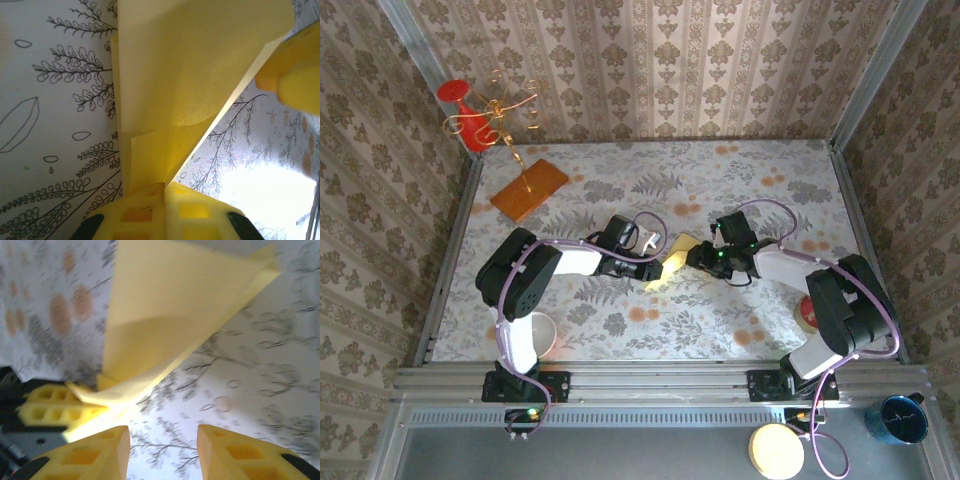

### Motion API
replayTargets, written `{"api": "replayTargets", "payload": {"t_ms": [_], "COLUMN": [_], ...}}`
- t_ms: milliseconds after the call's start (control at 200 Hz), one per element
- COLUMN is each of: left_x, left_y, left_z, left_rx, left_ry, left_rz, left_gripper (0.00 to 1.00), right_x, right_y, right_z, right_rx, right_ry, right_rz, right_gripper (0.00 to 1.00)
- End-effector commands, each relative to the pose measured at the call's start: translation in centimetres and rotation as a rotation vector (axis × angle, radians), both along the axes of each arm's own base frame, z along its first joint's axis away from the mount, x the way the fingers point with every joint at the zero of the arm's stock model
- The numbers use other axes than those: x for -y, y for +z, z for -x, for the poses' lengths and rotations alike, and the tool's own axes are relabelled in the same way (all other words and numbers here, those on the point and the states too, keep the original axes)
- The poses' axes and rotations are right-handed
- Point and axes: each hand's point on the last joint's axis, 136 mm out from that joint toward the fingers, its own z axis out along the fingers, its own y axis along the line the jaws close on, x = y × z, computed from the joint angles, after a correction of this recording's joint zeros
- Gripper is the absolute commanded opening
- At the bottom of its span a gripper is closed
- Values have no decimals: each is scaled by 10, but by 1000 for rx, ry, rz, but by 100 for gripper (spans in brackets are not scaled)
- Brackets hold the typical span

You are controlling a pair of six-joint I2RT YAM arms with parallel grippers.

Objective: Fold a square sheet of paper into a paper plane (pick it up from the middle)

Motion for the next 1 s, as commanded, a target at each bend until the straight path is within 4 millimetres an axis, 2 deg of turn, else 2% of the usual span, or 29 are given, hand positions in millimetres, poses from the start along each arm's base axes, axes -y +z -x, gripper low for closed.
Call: {"api": "replayTargets", "payload": {"t_ms": [0,175,440,530,770,995], "left_x": [-12,-13,-11,-11,-12,-14], "left_y": [-29,-31,-31,-32,-33,-35], "left_z": [13,13,19,19,20,22], "left_rx": [-116,-136,-175,-183,-187,-187], "left_ry": [30,37,22,21,18,18], "left_rz": [-86,-97,-95,-103,-109,-117], "left_gripper": [6,6,6,6,6,7], "right_x": [-35,-51,-63,-61,-48,-41], "right_y": [20,10,5,2,-21,-30], "right_z": [-2,-13,-24,-25,-26,-28], "right_rx": [52,37,33,28,-21,-41], "right_ry": [86,106,130,118,71,55], "right_rz": [-136,-162,-201,-184,-92,-58], "right_gripper": [35,25,22,22,22,22]}}
